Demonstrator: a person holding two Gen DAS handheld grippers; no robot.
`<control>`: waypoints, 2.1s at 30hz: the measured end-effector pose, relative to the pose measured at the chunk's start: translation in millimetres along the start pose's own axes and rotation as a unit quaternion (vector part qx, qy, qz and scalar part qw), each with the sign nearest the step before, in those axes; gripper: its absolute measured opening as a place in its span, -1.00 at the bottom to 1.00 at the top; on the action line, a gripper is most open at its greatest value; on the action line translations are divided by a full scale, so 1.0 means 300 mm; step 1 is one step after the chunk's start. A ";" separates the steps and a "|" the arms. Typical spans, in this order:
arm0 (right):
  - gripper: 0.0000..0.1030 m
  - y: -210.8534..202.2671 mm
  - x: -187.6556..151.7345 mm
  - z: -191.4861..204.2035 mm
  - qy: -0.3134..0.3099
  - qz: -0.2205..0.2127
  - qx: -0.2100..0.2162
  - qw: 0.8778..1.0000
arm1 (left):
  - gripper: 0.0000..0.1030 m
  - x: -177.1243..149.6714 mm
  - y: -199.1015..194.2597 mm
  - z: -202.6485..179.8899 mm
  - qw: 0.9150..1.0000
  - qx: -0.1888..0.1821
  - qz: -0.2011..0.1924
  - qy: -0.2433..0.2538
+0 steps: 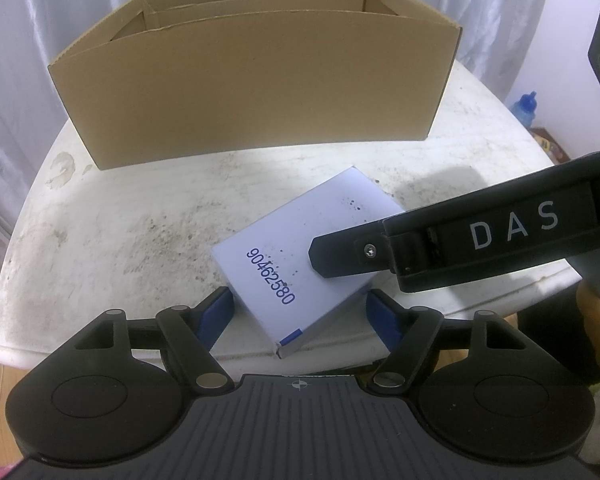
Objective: Organize objects
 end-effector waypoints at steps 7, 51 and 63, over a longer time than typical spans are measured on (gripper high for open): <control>0.31 0.000 -0.001 -0.001 0.001 0.000 0.000 1.000 | 0.43 0.000 0.001 0.000 1.000 0.000 0.000 -0.001; 0.33 0.001 0.000 -0.001 0.002 -0.003 -0.002 1.000 | 0.45 0.000 0.002 -0.001 1.000 0.001 0.000 -0.001; 0.33 -0.002 -0.002 0.016 0.000 -0.006 -0.009 1.000 | 0.45 0.010 0.001 -0.001 1.000 0.000 0.003 -0.007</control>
Point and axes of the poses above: each gripper's, at about its wrist camera, not at the fingertips, and y roughly the way its jaws point, z to its left, x to its top, the point moved 10 cm from there along y, roughly the way its jaws point, and after that the axes turned 6 degrees about -x, right-handed, at the moved point
